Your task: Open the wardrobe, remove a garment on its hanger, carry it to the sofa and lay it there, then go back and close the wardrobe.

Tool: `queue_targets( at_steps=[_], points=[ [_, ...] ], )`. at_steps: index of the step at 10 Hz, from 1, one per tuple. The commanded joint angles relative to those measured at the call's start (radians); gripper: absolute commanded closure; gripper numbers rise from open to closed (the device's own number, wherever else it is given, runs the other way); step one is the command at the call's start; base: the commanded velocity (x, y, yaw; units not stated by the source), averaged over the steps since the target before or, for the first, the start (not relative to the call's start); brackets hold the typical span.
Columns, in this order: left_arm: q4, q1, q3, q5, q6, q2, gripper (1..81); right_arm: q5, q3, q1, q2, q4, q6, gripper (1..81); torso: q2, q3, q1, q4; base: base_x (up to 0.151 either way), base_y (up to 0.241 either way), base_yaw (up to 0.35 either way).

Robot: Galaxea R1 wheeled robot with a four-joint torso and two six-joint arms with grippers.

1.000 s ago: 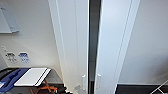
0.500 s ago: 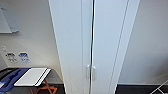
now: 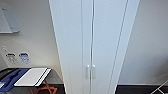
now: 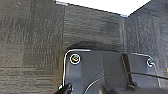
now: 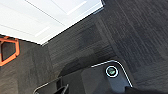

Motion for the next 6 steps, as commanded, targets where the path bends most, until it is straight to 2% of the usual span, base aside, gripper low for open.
queue_targets(
  at_steps=[1, 4, 6],
  points=[
    [0.128, 0.065, -0.167, -0.011, 0.005, 0.149, 1.0, 0.006, -0.29, -0.179, 0.29, -0.24, -0.016, 1.0, 0.0, 0.0, 0.0, 0.0, 0.0, 0.0, 0.0],
    [0.13, 0.105, -0.379, -0.009, 0.005, 0.289, 1.0, -0.004, -0.29, -0.241, 0.316, -0.256, -0.027, 1.0, 0.0, 0.001, 0.0, 0.0, 0.0, 0.0, 0.0],
    [0.128, 0.125, -0.451, -0.008, 0.003, 0.356, 1.0, -0.009, -0.288, -0.256, 0.321, -0.257, -0.03, 1.0, -0.001, 0.002, -0.001, 0.0, 0.0, 0.0, 0.0]
  ],
)
